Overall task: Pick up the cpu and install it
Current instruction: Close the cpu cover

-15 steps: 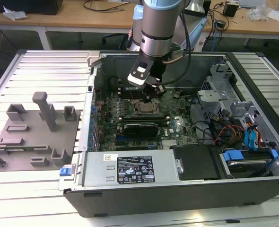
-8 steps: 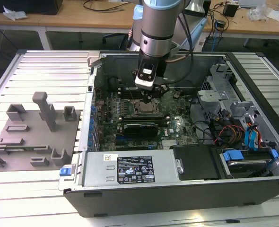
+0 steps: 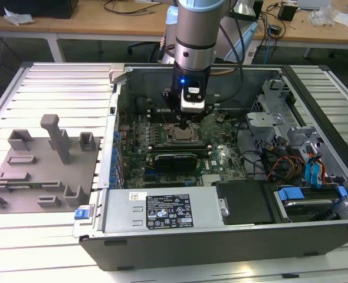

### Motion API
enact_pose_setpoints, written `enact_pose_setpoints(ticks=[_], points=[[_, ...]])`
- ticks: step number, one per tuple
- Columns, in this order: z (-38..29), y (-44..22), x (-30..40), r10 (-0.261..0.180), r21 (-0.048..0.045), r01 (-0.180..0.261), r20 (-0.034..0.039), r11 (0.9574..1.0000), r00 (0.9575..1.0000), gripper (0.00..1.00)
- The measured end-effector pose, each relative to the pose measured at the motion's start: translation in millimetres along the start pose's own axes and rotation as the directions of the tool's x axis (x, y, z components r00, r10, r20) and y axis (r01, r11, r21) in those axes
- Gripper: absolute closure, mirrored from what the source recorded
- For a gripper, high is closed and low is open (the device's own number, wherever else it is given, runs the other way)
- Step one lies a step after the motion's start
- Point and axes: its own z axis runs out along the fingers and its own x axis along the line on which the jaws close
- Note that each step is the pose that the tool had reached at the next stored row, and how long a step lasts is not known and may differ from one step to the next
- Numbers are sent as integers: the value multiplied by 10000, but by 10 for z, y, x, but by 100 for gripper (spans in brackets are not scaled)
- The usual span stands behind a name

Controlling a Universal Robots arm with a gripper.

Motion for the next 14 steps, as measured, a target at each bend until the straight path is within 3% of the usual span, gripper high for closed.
enact_pose_setpoints(ticks=[3,7,11,12,14], points=[[0,0,0,-624,-1,624,26,9981,9980,89],[0,0,0,-1491,1,1491,62,9888,9888,89],[0,0,0,-2338,7,2338,98,9723,9722,89],[0,0,0,-2638,10,2639,111,9646,9645,89],[0,0,0,-3015,13,3016,127,9534,9534,89]])
